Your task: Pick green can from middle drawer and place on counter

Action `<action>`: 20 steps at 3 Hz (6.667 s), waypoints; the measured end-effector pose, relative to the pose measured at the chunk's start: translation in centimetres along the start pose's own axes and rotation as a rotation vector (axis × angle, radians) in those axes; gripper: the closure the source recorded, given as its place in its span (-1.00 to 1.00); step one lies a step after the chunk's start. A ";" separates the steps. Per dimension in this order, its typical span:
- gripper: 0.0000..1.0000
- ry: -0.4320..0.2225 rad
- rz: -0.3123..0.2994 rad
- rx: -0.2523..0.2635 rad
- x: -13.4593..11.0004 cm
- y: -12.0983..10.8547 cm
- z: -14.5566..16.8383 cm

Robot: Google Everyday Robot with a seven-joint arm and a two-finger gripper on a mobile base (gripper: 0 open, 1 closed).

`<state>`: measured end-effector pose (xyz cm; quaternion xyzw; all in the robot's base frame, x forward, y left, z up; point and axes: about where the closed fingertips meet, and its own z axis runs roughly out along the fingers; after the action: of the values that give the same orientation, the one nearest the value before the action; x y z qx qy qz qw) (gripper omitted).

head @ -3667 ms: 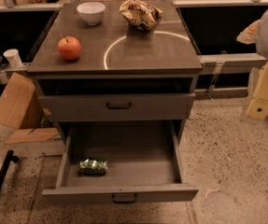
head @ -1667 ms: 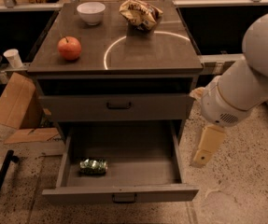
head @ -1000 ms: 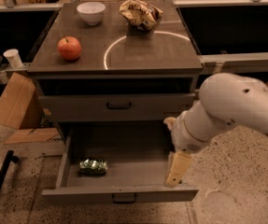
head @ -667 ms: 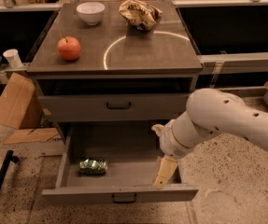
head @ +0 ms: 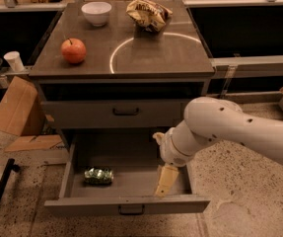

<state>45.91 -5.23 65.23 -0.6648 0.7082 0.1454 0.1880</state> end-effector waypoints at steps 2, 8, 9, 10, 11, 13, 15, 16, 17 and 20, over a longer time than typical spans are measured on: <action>-1.00 -0.007 -0.029 -0.033 -0.6 -1.3 4.8; -1.00 -0.180 0.002 -0.068 -6.0 -8.8 27.1; -1.00 -0.153 0.008 -0.043 -6.1 -10.1 30.9; -1.00 -0.138 -0.002 -0.033 -6.2 -10.3 33.1; -0.46 -0.107 -0.018 -0.022 -5.9 -10.0 35.3; 0.47 -0.145 -0.032 0.004 -6.0 -9.5 34.1; 1.00 -0.419 -0.085 -0.069 -8.4 -6.7 24.3; 1.00 -0.481 -0.098 -0.058 -5.2 -7.1 15.7; 1.00 -0.477 -0.091 -0.102 -3.5 -5.6 14.9; 1.00 -0.324 -0.235 0.052 -8.5 -5.8 2.0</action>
Offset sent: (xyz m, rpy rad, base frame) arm 0.0128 0.0184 -0.0283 0.0035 0.0063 0.0307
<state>52.20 2.78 67.63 -0.7057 0.5896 0.2092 0.3326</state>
